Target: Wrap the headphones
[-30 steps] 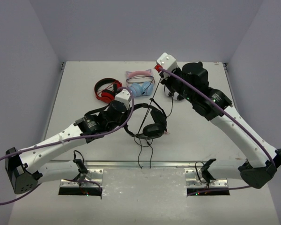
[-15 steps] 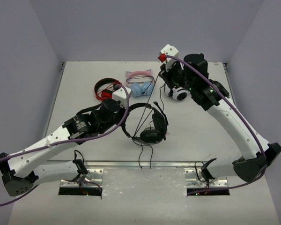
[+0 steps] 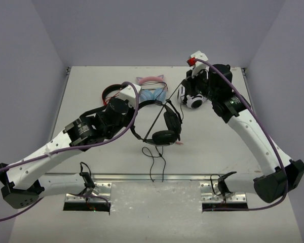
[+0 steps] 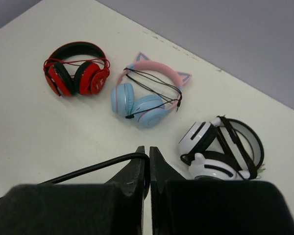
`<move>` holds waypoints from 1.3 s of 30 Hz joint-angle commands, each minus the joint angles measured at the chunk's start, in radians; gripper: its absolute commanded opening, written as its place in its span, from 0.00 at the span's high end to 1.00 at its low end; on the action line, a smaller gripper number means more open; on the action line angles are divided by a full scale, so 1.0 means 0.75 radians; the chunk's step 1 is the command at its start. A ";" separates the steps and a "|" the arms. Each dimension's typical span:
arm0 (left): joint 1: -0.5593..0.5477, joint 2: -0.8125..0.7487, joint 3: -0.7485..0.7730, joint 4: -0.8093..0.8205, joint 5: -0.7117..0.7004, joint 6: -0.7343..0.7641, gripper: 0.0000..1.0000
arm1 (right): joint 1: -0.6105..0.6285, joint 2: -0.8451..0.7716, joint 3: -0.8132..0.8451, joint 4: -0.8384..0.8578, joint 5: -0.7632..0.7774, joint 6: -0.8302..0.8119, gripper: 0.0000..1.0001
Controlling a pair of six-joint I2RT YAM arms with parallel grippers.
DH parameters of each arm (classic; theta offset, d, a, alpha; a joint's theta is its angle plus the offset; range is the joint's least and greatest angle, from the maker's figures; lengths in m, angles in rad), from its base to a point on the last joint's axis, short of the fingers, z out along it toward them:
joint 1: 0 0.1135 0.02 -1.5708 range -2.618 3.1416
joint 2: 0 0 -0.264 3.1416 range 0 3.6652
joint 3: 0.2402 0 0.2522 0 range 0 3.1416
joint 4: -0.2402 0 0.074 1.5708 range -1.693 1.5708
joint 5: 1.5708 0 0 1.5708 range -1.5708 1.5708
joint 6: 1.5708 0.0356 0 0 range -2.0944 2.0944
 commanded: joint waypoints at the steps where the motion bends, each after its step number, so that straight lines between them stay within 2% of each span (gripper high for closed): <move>1: -0.021 -0.066 0.074 0.035 0.003 -0.009 0.99 | -0.113 -0.028 -0.046 0.140 -0.044 0.140 0.99; 6: -0.021 -0.117 0.123 0.150 0.056 -0.019 1.00 | -0.115 -0.063 -0.170 0.223 -0.218 0.268 0.99; 11: -0.021 -0.124 0.174 0.291 0.089 -0.052 1.00 | -0.113 -0.071 -0.254 0.313 -0.600 0.458 0.99; 15: -0.021 -0.128 0.197 0.375 0.044 -0.074 1.00 | -0.113 -0.147 -0.418 0.558 -0.721 0.642 0.99; 17: -0.021 -0.128 0.201 0.420 0.027 -0.072 1.00 | -0.107 -0.179 -0.483 0.604 -0.772 0.686 0.99; 24: -0.019 -0.130 0.189 0.553 -0.158 -0.038 1.00 | -0.086 -0.331 -0.665 0.729 -0.766 0.768 0.99; 33: -0.021 -0.066 0.230 0.565 -0.412 -0.089 1.00 | -0.086 -0.539 -0.839 0.708 -0.584 0.745 0.99; 37: -0.021 -0.074 0.228 0.580 -0.415 -0.144 1.00 | -0.086 -0.511 -0.854 0.766 -0.639 0.794 0.99; 39: -0.021 -0.070 0.236 0.576 -0.325 -0.146 1.00 | -0.086 -0.466 -0.843 0.841 -0.694 0.853 0.99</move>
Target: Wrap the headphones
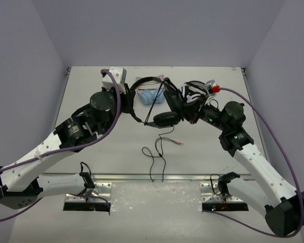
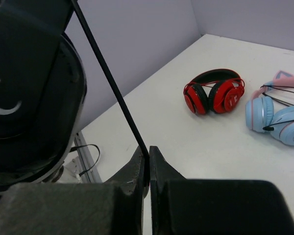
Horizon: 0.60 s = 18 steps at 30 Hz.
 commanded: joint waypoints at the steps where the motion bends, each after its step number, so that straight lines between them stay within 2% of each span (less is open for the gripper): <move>1: -0.003 -0.039 0.107 0.257 0.023 -0.100 1.00 | 0.001 0.069 0.019 0.094 -0.084 0.090 0.99; 4: -0.003 -0.023 0.094 0.253 0.307 -0.078 1.00 | 0.001 0.175 0.083 0.210 -0.215 0.155 0.99; 8: -0.003 -0.037 0.027 0.292 0.431 -0.084 1.00 | 0.001 0.272 0.101 0.494 -0.290 0.282 0.98; 10: -0.001 -0.052 -0.002 0.320 0.453 -0.084 1.00 | 0.001 0.329 0.093 0.605 -0.329 0.341 0.91; 13: -0.003 -0.060 0.004 0.341 0.467 -0.086 1.00 | 0.029 0.443 0.077 0.947 -0.374 0.541 0.82; 14: -0.001 -0.066 0.006 0.345 0.470 -0.088 1.00 | 0.048 0.476 0.079 1.010 -0.385 0.577 0.76; 16: -0.001 -0.072 0.019 0.365 0.461 -0.096 1.00 | 0.129 0.533 0.105 1.057 -0.385 0.573 0.69; 18: -0.003 -0.062 0.041 0.355 0.457 -0.102 1.00 | 0.227 0.597 0.138 1.012 -0.360 0.506 0.64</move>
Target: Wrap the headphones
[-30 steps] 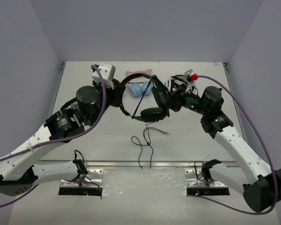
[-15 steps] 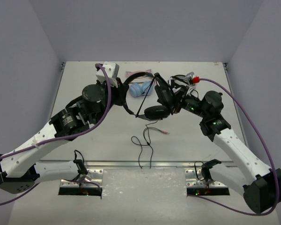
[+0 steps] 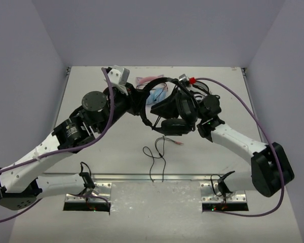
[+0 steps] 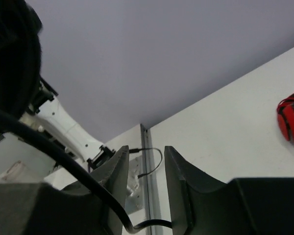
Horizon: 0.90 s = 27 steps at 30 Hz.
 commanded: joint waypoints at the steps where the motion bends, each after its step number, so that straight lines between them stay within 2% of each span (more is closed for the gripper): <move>1: -0.003 -0.036 0.090 0.172 0.010 -0.069 1.00 | 0.130 0.070 0.112 0.112 0.009 -0.022 0.63; 3: -0.003 -0.016 0.121 0.145 -0.043 -0.083 1.00 | 0.154 0.142 0.145 0.103 0.040 -0.031 0.69; 4: -0.003 -0.003 0.151 0.135 -0.140 -0.103 1.00 | 0.152 0.164 0.141 0.142 0.062 0.006 0.73; 9: -0.003 0.040 0.272 0.084 -0.511 -0.140 1.00 | 0.201 0.244 0.021 0.244 0.071 0.025 0.71; 12: -0.003 0.085 0.368 0.063 -0.658 -0.167 1.00 | 0.263 0.271 -0.057 0.312 0.095 0.016 0.72; 19: -0.001 0.213 0.519 0.039 -0.873 -0.157 1.00 | 0.392 0.353 -0.130 0.580 0.093 0.133 0.84; 21: 0.005 0.301 0.613 0.024 -0.910 -0.063 0.99 | 0.420 0.351 -0.206 0.728 0.110 0.200 0.83; 23: 0.041 0.385 0.717 -0.096 -0.961 -0.052 1.00 | 0.459 0.346 -0.271 0.798 0.122 0.229 0.83; 24: 0.080 0.466 0.825 -0.222 -0.915 -0.077 1.00 | 0.475 0.332 -0.292 0.835 0.130 0.237 0.86; 25: 0.170 0.502 0.881 -0.286 -0.868 -0.122 1.00 | 0.488 0.320 -0.310 0.842 0.138 0.237 0.89; 27: 0.240 0.575 0.967 -0.358 -0.814 -0.204 1.00 | 0.522 0.287 -0.353 0.799 0.161 0.211 0.99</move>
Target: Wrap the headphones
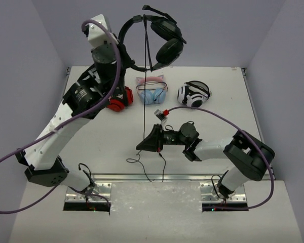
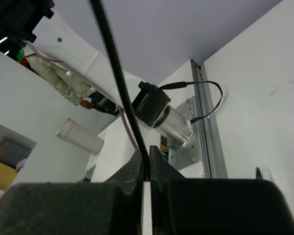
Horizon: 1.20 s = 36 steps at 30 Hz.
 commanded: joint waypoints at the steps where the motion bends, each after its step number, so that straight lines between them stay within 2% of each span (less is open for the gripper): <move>1: 0.139 0.080 0.130 -0.127 -0.004 -0.103 1.00 | 0.067 -0.121 -0.066 0.292 0.044 0.015 0.99; 4: 0.190 0.106 0.136 -0.131 -0.117 -0.076 1.00 | 0.124 -0.253 -0.111 0.050 0.107 -0.126 0.99; 5: 0.217 0.121 0.154 -0.165 -0.117 -0.121 1.00 | 0.146 -0.373 -0.123 -0.059 0.140 -0.254 0.99; 6: 0.239 0.143 0.171 -0.196 -0.117 -0.139 1.00 | 0.175 -0.435 -0.115 -0.313 0.223 -0.329 0.99; 8: 0.274 0.157 0.163 -0.237 -0.192 -0.164 1.00 | 0.269 -0.588 -0.055 -0.643 0.311 -0.510 0.99; 11: 0.317 0.133 0.048 -0.225 -0.197 -0.190 1.00 | 0.331 -0.724 0.042 -0.891 0.383 -0.607 0.99; 15: 0.342 0.127 -0.093 -0.212 -0.287 -0.229 0.99 | 0.380 -0.792 0.218 -1.174 0.404 -0.703 0.99; 17: 0.342 0.141 -0.146 -0.233 -0.317 -0.248 0.99 | 0.390 -0.780 0.369 -1.305 0.420 -0.787 0.99; 19: 0.336 0.143 -0.205 -0.253 -0.330 -0.262 1.00 | 0.390 -0.749 0.558 -1.554 0.477 -0.867 0.99; 21: 0.320 0.113 -0.322 -0.251 -0.279 -0.250 1.00 | 0.390 -0.727 0.686 -1.812 0.592 -1.002 0.99; 25: 0.289 0.017 -0.555 -0.231 -0.183 -0.250 1.00 | 0.386 -0.729 0.998 -2.068 0.857 -1.261 0.99; 28: 0.277 -0.063 -0.739 -0.129 -0.044 -0.162 1.00 | 0.380 -0.639 1.252 -2.270 1.095 -1.460 0.99; 29: 0.277 -0.096 -0.776 -0.096 0.090 -0.085 0.99 | 0.380 -0.612 1.301 -2.344 1.154 -1.547 0.99; 30: 0.270 -0.110 -0.833 -0.023 0.175 -0.032 1.00 | 0.370 -0.588 1.351 -2.375 1.260 -1.591 0.99; 32: 0.250 -0.127 -0.836 -0.026 0.346 0.040 1.00 | 0.355 -0.549 1.418 -2.383 1.371 -1.733 0.99; 33: 0.213 -0.131 -0.827 -0.051 0.353 0.057 1.00 | 0.299 -0.540 1.429 -2.373 1.446 -1.775 0.99; 35: 0.172 -0.161 -0.829 -0.090 0.382 0.096 1.00 | 0.188 -0.522 1.449 -2.371 1.437 -1.820 0.99; 36: 0.168 -0.174 -0.838 -0.102 0.416 0.112 1.00 | 0.074 -0.512 1.465 -2.371 1.410 -1.822 0.99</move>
